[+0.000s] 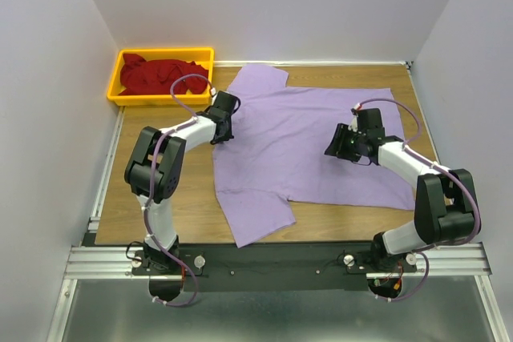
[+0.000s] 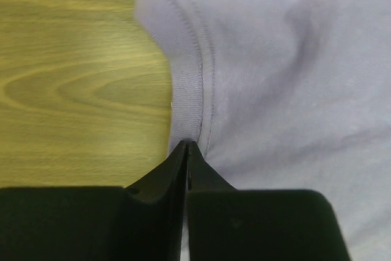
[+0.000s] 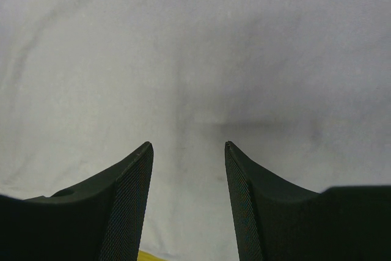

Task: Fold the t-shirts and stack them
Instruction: Flatten the tshirt out

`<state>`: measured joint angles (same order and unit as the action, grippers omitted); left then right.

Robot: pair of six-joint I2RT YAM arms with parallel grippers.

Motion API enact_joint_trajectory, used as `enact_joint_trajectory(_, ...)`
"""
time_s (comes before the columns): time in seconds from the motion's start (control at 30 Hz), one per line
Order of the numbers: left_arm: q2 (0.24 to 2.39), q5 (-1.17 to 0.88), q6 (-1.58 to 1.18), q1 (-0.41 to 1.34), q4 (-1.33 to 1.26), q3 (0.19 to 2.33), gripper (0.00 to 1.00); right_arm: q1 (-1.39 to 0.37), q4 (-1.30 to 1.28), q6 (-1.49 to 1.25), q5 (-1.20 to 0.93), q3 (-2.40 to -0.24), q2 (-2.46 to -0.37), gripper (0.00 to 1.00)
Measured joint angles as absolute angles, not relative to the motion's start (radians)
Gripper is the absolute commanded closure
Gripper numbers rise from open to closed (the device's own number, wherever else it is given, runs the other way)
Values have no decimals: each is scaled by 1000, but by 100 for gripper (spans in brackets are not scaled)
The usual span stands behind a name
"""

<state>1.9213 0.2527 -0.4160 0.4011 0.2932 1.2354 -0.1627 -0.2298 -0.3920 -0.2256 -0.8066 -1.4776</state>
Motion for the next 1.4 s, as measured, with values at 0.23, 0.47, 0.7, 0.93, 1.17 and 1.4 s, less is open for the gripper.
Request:
enact_joint_trajectory(0.23,1905,267,-416,370,294,1215,73,-163,-230,-392,-167,-805,-1478,41)
enact_joint_trajectory(0.47,1826,269,-420,369,332,1182,52,-163,-245,-390,-126,-833,-1477,41)
enact_joint_trajectory(0.7,1618,250,-443,390,346,1085,70,-163,-282,-386,-126,-851,-1423,41)
enact_joint_trajectory(0.93,1574,179,-467,469,373,902,73,-163,-302,-383,-152,-848,-1391,41)
enact_joint_trajectory(1.17,1572,145,-475,471,387,852,75,-163,-325,-380,-155,-842,-1363,41)
enact_joint_trajectory(1.4,1522,115,-493,471,387,802,75,-163,-344,-373,-154,-839,-1358,41)
